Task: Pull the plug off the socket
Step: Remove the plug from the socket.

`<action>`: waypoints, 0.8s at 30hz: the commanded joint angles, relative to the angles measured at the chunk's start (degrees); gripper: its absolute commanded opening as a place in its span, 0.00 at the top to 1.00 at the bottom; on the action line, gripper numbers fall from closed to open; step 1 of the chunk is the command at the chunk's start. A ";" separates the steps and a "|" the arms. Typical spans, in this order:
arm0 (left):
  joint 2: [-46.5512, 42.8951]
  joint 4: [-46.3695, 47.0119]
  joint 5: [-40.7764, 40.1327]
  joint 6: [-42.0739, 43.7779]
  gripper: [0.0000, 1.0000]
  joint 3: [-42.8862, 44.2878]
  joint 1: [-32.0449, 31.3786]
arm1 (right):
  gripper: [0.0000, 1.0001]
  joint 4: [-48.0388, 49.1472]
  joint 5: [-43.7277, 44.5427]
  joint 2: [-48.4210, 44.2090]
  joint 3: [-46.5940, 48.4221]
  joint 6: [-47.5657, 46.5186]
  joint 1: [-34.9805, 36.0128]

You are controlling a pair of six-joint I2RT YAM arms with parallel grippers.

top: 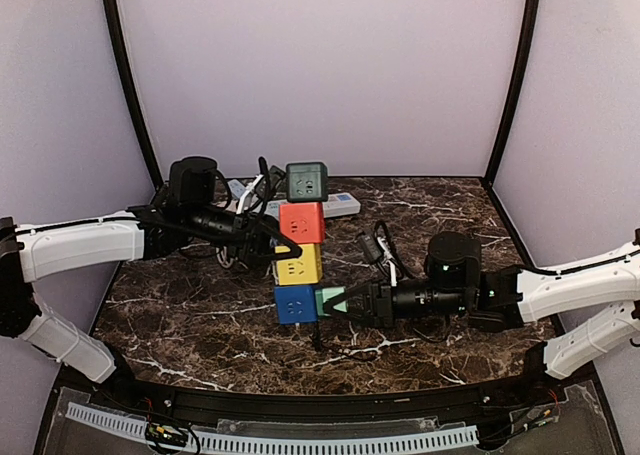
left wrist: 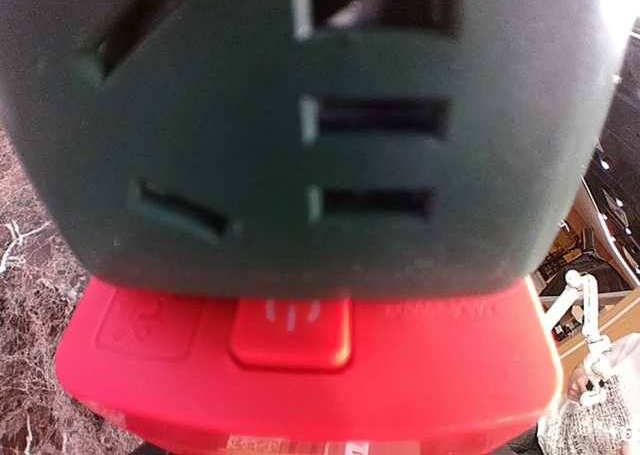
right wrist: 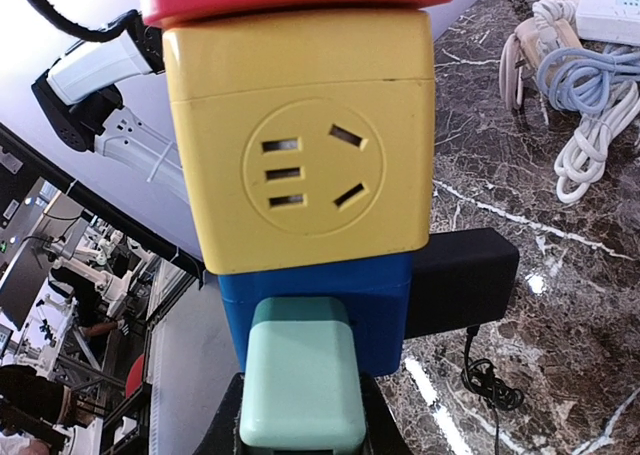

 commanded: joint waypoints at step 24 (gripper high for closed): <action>-3.99 1.04 1.94 4.83 0.99 2.96 1.06 | 1.00 1.55 -5.57 0.76 3.01 -0.23 0.16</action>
